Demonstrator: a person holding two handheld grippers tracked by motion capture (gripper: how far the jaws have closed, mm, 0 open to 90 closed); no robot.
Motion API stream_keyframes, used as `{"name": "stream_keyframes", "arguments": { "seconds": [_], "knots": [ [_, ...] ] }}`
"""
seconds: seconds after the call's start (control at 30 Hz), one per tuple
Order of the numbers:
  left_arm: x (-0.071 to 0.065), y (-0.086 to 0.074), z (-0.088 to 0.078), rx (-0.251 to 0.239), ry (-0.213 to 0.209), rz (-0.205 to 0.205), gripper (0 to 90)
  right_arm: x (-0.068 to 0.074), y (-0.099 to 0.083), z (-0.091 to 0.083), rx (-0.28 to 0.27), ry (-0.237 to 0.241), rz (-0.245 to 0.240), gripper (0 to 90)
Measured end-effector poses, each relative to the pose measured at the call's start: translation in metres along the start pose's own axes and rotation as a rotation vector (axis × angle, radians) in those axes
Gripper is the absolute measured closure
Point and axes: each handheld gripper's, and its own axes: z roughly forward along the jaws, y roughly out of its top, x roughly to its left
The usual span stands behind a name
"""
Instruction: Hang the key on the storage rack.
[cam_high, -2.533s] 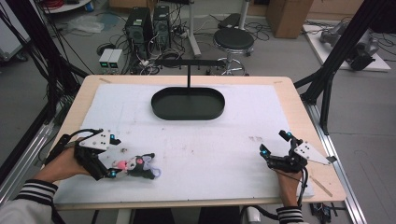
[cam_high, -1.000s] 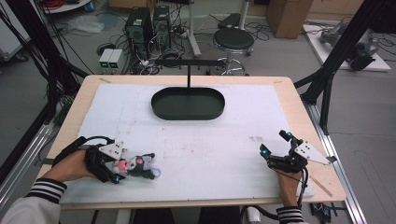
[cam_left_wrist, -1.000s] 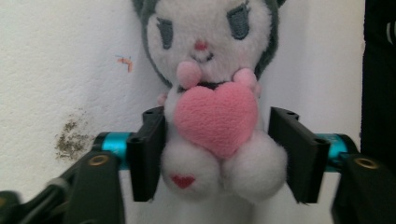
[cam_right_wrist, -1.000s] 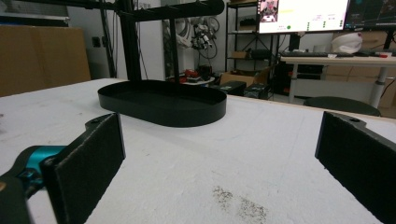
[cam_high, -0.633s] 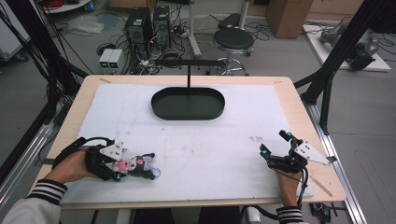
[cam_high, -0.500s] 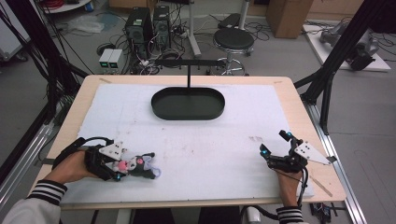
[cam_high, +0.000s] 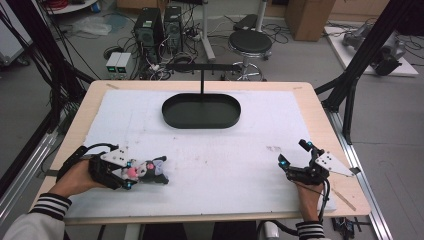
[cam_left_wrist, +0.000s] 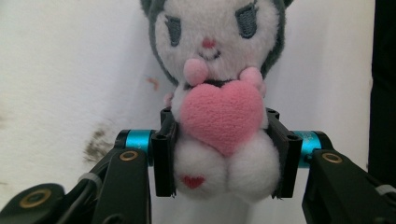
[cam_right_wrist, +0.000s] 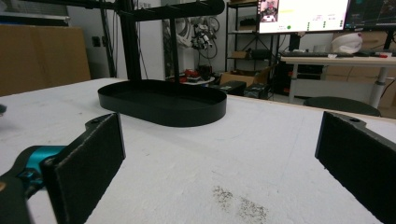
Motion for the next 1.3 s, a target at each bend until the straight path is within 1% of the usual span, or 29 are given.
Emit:
{"name": "stream_keyframes", "arguments": {
  "seconds": [0.07,0.13,0.17,0.27,0.33,0.37,0.43,0.47,0.5,0.53,0.57,0.6,0.63,0.7,0.73,0.83,0.87,1.0,1.07,1.23,1.3],
  "knots": [
    [0.002,0.003,-0.003,-0.023,0.002,-0.01,54.2,0.0,0.0,0.0,-0.001,0.0,0.0,0.5],
    [0.003,0.006,-0.006,-0.034,0.013,-0.011,54.1,0.0,0.0,0.0,0.0,0.0,-0.001,0.5],
    [0.004,0.009,-0.007,-0.047,0.024,-0.019,54.1,0.0,0.0,0.0,0.0,0.0,0.0,0.5],
    [0.007,0.014,-0.012,-0.09,0.041,-0.043,54.2,-0.001,0.0,0.0,-0.002,0.0,-0.004,0.5],
    [0.01,0.016,-0.015,-0.117,0.071,-0.063,54.1,-0.001,0.0,0.0,-0.003,0.0,-0.003,0.5],
    [0.012,0.017,-0.016,-0.136,0.083,-0.081,54.1,-0.001,0.0,0.0,-0.002,0.0,-0.003,0.5],
    [0.016,0.019,-0.018,-0.169,0.117,-0.101,54.0,-0.001,0.0,0.0,-0.003,0.0,-0.003,0.5],
    [0.019,0.02,-0.02,-0.185,0.128,-0.11,54.0,-0.001,0.0,0.0,-0.002,0.0,-0.004,0.5],
    [0.023,0.022,-0.022,-0.216,0.157,-0.13,54.0,0.0,0.0,0.0,-0.004,-0.001,-0.004,0.5],
    [0.025,0.024,-0.023,-0.236,0.181,-0.154,54.0,0.0,0.0,0.0,-0.001,0.0,-0.001,0.5],
    [0.025,0.024,-0.023,-0.236,0.181,-0.154,54.0,0.0,0.0,0.0,0.0,0.001,0.0,0.5],
    [0.027,0.025,-0.024,-0.247,0.2,-0.16,54.0,0.0,0.0,0.0,0.0,0.0,-0.001,0.5],
    [0.029,0.027,-0.026,-0.26,0.218,-0.167,54.0,0.0,0.0,0.0,-0.001,0.001,0.0,0.5],
    [0.033,0.03,-0.028,-0.294,0.226,-0.165,54.0,0.0,0.0,0.0,-0.001,0.001,0.0,0.5],
    [0.034,0.032,-0.029,-0.306,0.234,-0.171,54.0,0.0,0.0,0.0,-0.001,0.001,0.0,0.5],
    [0.039,0.038,-0.032,-0.323,0.242,-0.176,54.0,0.0,0.0,0.0,-0.005,-0.001,-0.005,0.5],
    [0.04,0.04,-0.032,-0.329,0.245,-0.181,54.0,0.0,0.0,0.0,-0.003,0.001,0.001,0.5],
    [0.043,0.047,-0.034,-0.324,0.261,-0.192,54.0,-0.001,0.0,0.0,-0.006,0.001,-0.003,0.5],
    [0.045,0.05,-0.035,-0.331,0.274,-0.206,54.0,-0.001,0.0,0.0,-0.006,0.001,-0.003,0.5],
    [0.053,0.059,-0.04,-0.346,0.331,-0.241,54.1,0.0,0.0,0.0,-0.003,0.001,-0.002,0.5],
    [0.056,0.063,-0.041,-0.351,0.341,-0.251,54.1,0.0,0.0,0.0,-0.003,0.002,-0.001,0.5]
  ]
}}
